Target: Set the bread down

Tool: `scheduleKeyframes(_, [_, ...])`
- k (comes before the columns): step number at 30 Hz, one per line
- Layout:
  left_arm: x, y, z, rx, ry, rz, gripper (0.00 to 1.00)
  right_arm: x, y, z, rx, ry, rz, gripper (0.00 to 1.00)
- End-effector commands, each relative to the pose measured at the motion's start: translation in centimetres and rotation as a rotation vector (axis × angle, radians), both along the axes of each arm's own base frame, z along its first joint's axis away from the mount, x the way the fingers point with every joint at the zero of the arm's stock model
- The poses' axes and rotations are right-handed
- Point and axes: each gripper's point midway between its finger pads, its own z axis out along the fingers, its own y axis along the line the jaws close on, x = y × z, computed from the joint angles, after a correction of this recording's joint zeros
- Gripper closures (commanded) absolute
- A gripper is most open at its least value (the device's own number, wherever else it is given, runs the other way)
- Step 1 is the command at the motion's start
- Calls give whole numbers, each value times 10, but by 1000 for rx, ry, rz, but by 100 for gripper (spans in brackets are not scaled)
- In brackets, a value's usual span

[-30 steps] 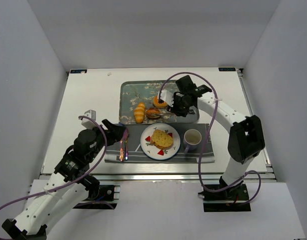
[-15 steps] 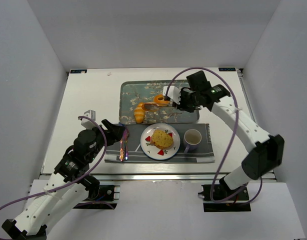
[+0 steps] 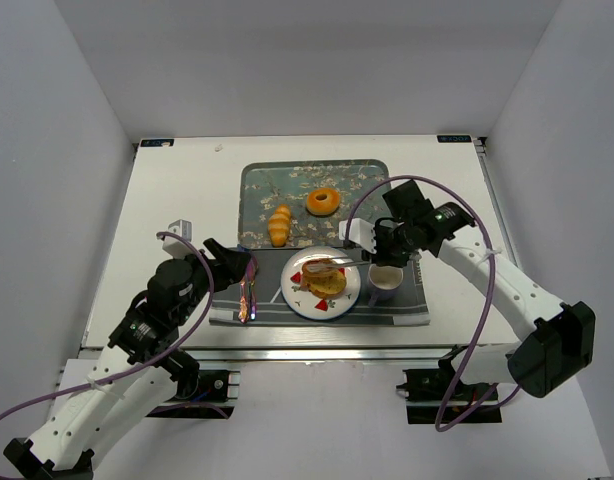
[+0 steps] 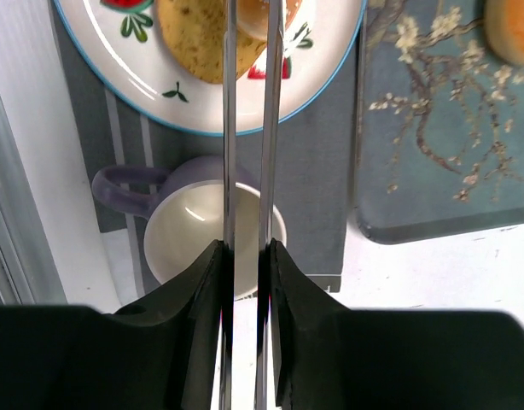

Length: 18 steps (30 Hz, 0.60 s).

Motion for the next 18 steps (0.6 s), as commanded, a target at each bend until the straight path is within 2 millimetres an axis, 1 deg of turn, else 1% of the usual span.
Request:
scheduleKeyframes(1, [0, -4, -1, -4, -2, -14, 26, 5, 3, 2, 3, -38, 17, 80])
scheduleKeyframes(3, [0, -3, -1, -7, -1, -12, 26, 7, 5, -4, -6, -32, 20, 76])
scheduleKeyframes(6, [-2, -2, -1, -9, 1, -9, 26, 8, 7, -7, -16, -21, 25, 68])
scheduleKeyframes(7, [-2, -1, 0, -11, -2, -4, 26, 8, 8, -7, -14, -21, 26, 62])
scheduleKeyframes(9, [-3, 1, 0, -13, -2, 2, 26, 6, 8, -7, -15, -18, 33, 58])
scheduleKeyframes(10, [-4, 2, -1, -13, 0, 4, 26, 5, 8, -7, -14, -18, 39, 53])
scheduleKeyframes(11, [-4, 2, 0, -16, -4, 6, 26, 5, 7, -6, -14, -18, 40, 51])
scheduleKeyframes(13, [-4, 3, -1, -17, -4, 8, 26, 2, 7, -5, -7, -22, 46, 48])
scheduleKeyframes(18, [-3, 2, 0, -16, -6, 9, 26, -4, 8, 3, 28, -32, 54, 47])
